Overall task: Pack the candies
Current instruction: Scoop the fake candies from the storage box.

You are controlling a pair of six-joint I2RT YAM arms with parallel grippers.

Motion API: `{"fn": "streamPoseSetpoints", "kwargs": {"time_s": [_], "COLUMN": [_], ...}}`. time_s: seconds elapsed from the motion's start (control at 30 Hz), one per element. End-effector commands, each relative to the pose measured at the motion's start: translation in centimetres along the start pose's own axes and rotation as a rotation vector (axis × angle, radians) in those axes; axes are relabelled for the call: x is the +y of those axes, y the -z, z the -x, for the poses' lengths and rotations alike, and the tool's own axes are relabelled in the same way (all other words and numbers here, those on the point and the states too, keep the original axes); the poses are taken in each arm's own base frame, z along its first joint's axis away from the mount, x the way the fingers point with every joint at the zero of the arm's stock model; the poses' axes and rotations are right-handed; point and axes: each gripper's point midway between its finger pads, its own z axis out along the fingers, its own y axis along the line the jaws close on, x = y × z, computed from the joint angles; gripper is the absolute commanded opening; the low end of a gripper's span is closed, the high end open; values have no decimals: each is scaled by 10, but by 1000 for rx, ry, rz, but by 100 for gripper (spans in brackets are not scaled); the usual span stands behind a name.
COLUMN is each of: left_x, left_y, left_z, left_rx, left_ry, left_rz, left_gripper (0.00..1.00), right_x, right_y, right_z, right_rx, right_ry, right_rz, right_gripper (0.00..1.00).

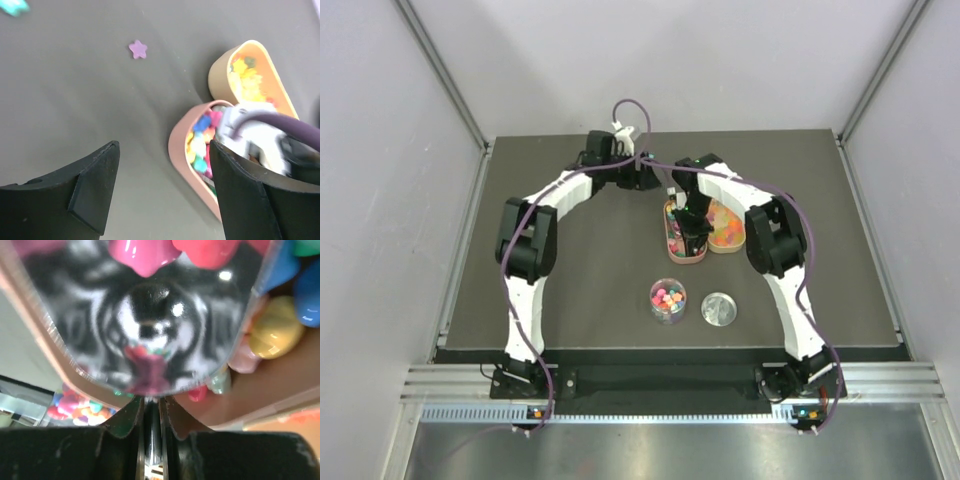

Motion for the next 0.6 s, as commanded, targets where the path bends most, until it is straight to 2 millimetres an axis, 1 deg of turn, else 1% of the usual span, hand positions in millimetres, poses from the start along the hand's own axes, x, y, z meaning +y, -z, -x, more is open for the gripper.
{"fn": "streamPoseSetpoints", "kwargs": {"time_s": [0.0,0.03,0.1,0.13,0.2,0.23,0.4,0.47,0.5,0.53,0.57], "left_x": [-19,-10,-6,1,3,7,8,8,9,9,9], "left_y": [54,61,72,77,84,87,94,94,95,96,96], "left_z": [43,44,45,44,46,45,47,44,44,43,42], "left_rx": [-91,-94,-95,-92,-95,-92,-95,-83,-81,-74,-66], "left_ry": [-74,-68,-66,-62,-66,-65,-92,-93,-104,-112,-118], "left_rz": [-30,-14,0,16,29,42,61,67,69,70,72], "left_gripper": [77,77,77,77,77,77,77,77,77,77,77], "right_x": [-15,-17,-17,-17,-17,-17,-14,-15,-14,-16,-17], "right_y": [-5,-12,-12,-15,-13,-13,-3,-4,-1,-5,-4], "right_z": [18,13,9,6,6,8,25,24,25,20,19], "right_rx": [-133,-126,-130,-120,-125,-134,-224,-231,-250,-239,-243], "right_ry": [-44,-46,-48,-51,-49,-49,-21,-6,0,2,3], "right_rz": [-28,-25,-21,-23,-20,-20,-7,-4,-2,-6,-10], "right_gripper": [0,0,0,0,0,0,0,0,0,0,0]}}
